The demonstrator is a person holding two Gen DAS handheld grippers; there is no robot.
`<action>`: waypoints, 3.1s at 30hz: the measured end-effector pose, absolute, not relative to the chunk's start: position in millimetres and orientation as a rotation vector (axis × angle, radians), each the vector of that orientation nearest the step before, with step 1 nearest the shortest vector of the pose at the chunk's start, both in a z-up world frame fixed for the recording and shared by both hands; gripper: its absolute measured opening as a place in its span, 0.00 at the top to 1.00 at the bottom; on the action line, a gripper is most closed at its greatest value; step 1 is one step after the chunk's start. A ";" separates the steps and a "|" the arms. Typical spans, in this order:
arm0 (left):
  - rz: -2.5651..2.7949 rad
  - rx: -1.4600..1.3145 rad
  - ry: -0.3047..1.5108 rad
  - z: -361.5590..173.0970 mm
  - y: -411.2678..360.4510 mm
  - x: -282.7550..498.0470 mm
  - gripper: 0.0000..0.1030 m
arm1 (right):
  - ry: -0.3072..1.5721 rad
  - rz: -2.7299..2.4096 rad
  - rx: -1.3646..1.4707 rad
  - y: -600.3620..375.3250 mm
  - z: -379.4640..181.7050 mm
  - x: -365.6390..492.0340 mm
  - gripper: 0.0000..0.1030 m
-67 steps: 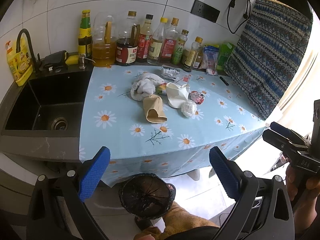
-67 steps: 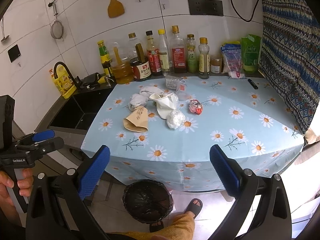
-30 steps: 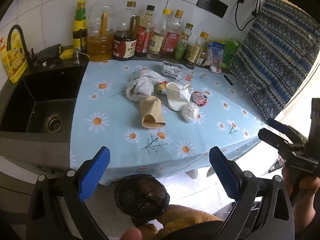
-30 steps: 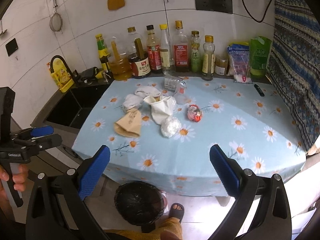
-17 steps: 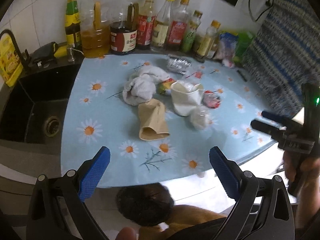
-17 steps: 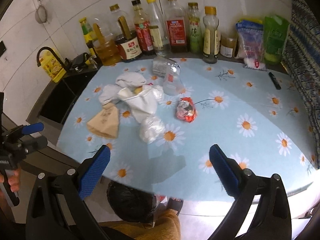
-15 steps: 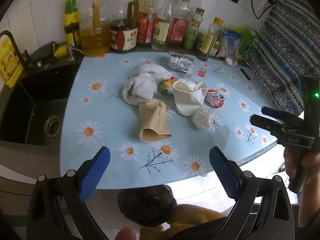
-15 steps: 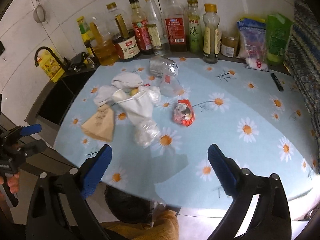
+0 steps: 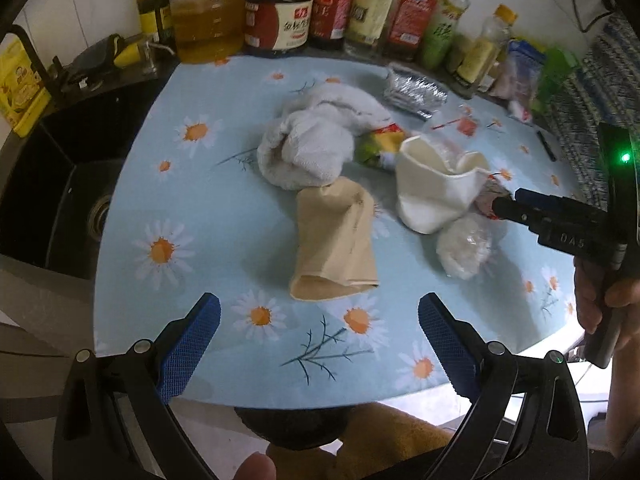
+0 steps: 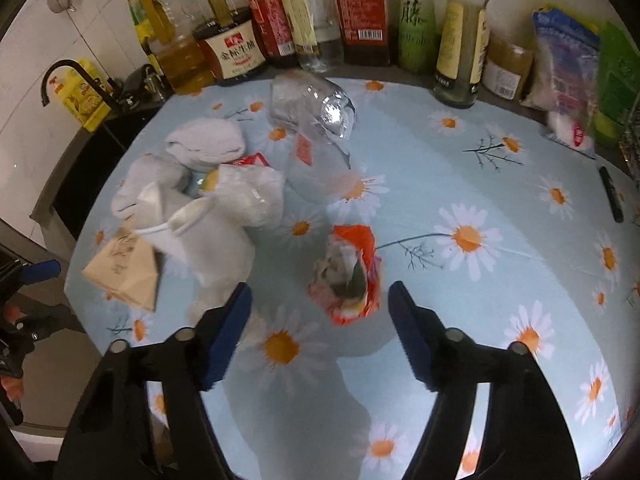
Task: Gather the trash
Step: 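Grasp the orange-red snack wrapper with the right gripper, then grasp the tan paper cup with the left gripper while the right gripper holds the wrapper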
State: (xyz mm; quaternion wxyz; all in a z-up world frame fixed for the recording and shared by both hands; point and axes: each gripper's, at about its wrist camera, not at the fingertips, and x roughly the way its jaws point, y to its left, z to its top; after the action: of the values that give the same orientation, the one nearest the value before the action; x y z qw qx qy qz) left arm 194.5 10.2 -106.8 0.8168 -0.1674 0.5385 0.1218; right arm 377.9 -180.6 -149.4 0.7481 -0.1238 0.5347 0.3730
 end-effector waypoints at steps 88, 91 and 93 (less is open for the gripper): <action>0.020 -0.386 1.023 -94.3 43.8 116.7 0.80 | 1.096 0.809 -0.253 -153.3 -84.7 190.4 0.60; -0.005 -0.387 1.025 -95.2 40.5 99.9 0.80 | 1.111 0.811 -0.256 -148.9 -89.3 175.0 0.60; -0.026 -0.387 1.028 -96.9 37.9 89.5 0.80 | 1.122 0.812 -0.259 -146.5 -93.5 162.6 0.60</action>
State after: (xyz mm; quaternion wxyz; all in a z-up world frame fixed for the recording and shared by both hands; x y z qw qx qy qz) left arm 89.5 37.9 -96.9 0.8529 -0.1838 0.4885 -0.0123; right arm 162.6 -146.5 -93.5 0.7619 -0.1188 0.5157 0.3734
